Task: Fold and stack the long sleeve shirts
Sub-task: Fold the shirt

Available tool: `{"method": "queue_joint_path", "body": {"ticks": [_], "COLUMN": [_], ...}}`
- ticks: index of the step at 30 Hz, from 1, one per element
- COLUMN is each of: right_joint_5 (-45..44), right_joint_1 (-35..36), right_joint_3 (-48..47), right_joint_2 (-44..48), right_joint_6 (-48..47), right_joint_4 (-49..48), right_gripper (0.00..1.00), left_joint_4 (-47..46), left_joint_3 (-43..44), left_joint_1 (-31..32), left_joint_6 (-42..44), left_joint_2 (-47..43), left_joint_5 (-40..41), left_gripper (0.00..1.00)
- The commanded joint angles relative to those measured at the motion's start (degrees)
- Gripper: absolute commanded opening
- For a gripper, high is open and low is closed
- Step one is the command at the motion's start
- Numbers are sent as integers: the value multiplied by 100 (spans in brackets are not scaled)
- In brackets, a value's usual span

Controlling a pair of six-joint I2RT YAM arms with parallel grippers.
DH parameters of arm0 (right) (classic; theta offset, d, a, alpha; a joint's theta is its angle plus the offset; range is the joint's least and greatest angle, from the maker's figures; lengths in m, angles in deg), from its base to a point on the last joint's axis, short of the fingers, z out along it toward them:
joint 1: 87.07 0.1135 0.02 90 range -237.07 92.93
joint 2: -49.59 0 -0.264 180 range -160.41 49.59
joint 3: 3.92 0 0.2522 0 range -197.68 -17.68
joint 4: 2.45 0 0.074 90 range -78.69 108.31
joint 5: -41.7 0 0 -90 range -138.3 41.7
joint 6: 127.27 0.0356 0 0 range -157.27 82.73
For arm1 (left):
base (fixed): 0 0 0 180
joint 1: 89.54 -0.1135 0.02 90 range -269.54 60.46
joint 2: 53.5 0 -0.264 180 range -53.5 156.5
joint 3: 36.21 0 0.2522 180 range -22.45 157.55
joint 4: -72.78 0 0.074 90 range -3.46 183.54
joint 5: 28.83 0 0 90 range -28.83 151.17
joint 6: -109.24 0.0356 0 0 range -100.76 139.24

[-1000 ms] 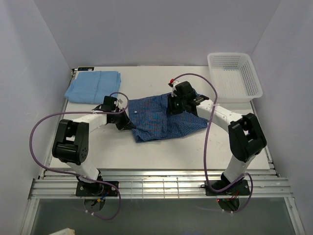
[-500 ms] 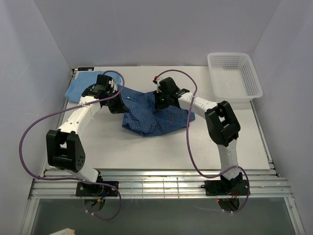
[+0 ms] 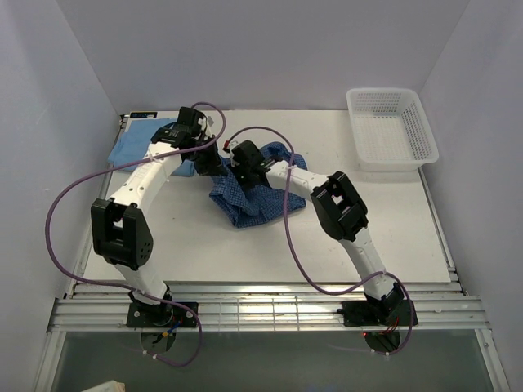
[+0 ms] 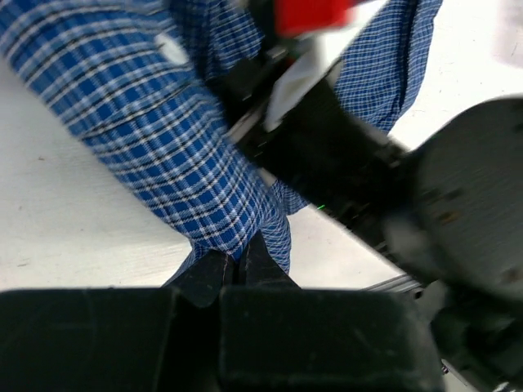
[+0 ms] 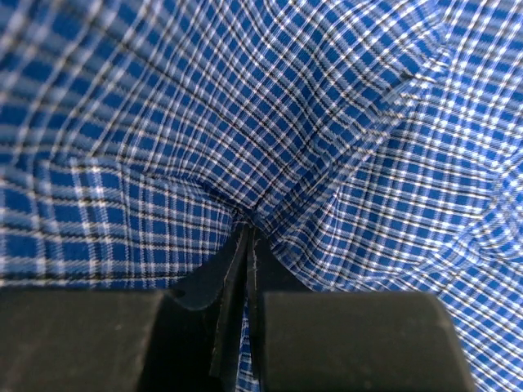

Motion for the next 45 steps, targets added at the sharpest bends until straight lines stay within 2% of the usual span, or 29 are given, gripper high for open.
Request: {"method": "queue_joint_path", "body": {"ticks": [1,8,11,13,19,22,25,31,34,37,42,45], "right_joint_5": [-275,-311,-653,-689,-409,22,23,-56,-232,-496,-59,110], "right_joint_1": [272,528,493,379,-236,-596,-991,-1827,-2082,-2284,-2407,-2407], "right_joint_3": [-336,-266,-100,-20,357,691,1216,2106,2291,2414,2432,2441], "right_joint_2": [-135,-92,128,356,1059,1419,1824,2396,2361,2264,1983,1851], "right_joint_6": [7,95,-1,7,209,236,95,-528,-765,-906,-1030,-1056], "right_joint_4": [181,76,94,93,137,146,137,120,164,173,181,199], "right_gripper": [8,8,8,8,16,25,43,60,61,57,51,43], "left_joint_4": [-145,-348,-357,-365,-418,-445,-453,-585,-620,-655,-708,-726], "left_joint_3": [584,964,833,710,358,314,305,278,348,419,550,664], "left_joint_1": [130,324,324,324,324,324,324,324,324,332,359,429], "left_joint_6": [34,52,87,131,236,272,350,482,526,579,588,588], "left_joint_2": [150,547,565,503,380,354,354,424,547,608,801,995], "left_joint_5": [-115,-370,-335,-308,-352,-379,-449,-721,-862,-941,-1161,-1240], "left_gripper": [0,0,0,0,0,0,0,0,0,0,0,0]}}
